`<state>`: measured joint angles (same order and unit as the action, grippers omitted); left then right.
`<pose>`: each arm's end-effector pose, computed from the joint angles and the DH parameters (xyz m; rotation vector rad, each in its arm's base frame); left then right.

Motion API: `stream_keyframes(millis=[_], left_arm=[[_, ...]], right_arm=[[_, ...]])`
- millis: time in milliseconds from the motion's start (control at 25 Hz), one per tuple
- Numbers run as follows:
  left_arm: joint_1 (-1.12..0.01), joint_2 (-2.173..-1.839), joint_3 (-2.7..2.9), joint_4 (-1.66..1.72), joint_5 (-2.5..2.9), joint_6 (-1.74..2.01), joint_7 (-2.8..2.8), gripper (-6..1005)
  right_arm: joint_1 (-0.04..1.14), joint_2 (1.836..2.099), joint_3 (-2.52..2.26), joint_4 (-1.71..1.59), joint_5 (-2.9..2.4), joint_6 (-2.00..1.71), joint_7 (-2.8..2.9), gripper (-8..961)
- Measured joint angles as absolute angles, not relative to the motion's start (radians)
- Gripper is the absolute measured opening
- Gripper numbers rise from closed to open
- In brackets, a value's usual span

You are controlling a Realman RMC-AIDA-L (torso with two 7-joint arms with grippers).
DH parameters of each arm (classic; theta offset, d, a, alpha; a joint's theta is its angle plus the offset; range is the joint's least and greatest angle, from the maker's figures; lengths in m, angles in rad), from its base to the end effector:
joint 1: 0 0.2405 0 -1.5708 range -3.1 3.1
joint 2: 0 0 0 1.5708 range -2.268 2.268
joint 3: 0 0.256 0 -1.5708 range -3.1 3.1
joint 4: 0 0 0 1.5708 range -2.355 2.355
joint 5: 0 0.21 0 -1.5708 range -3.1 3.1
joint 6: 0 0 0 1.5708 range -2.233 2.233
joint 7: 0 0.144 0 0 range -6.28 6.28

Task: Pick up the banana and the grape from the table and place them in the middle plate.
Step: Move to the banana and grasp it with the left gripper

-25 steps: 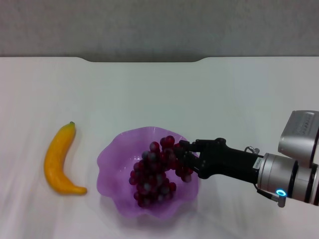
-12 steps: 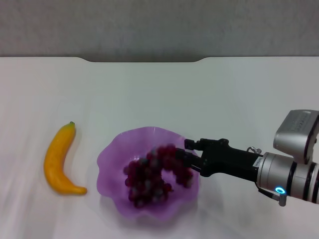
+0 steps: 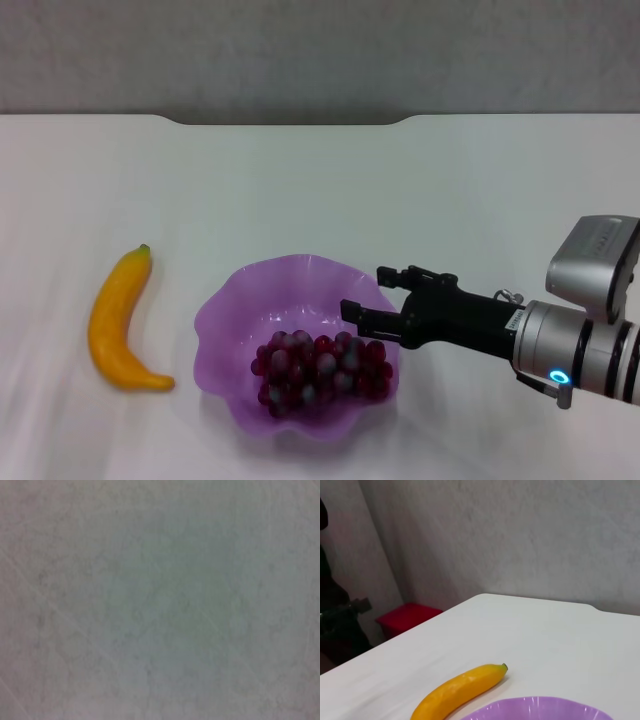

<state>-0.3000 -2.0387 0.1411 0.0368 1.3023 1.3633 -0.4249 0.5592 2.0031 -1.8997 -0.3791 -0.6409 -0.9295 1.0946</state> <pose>-0.3911 0.2686 0.0414 -1.4606 -0.6265 -0.7384 0.2505 0.3488 -0.0843 -2.5159 0.7412 0.6929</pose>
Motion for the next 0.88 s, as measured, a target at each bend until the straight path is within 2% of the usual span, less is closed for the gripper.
stream_keyframes(millis=[240,560,680,800,880], left_arm=[[-0.297,-2.038,0.141,0.037,1.302,1.360,-0.425,894],[-0.296,-2.037,0.141,0.037,1.302,1.362,-0.425,894],[-0.296,-2.037,0.141,0.037,1.302,1.360,-0.425,894],[-0.296,-2.037,0.141,0.037,1.302,1.359,-0.426,894],[-0.297,-2.037,0.141,0.036,1.302,1.359,-0.427,894]], right_arm=[[0.565,1.994,-1.885,-0.411,-0.641,-0.933,1.078,881],[0.558,1.973,-1.787,-0.431,-0.643,-0.933,1.017,861],[0.552,1.978,-1.756,-0.431,-0.643,-0.906,0.999,854],[0.537,1.996,-1.730,-0.437,-0.643,-0.866,0.936,717],[0.530,1.997,-1.728,-0.444,-0.643,-0.863,0.917,642]])
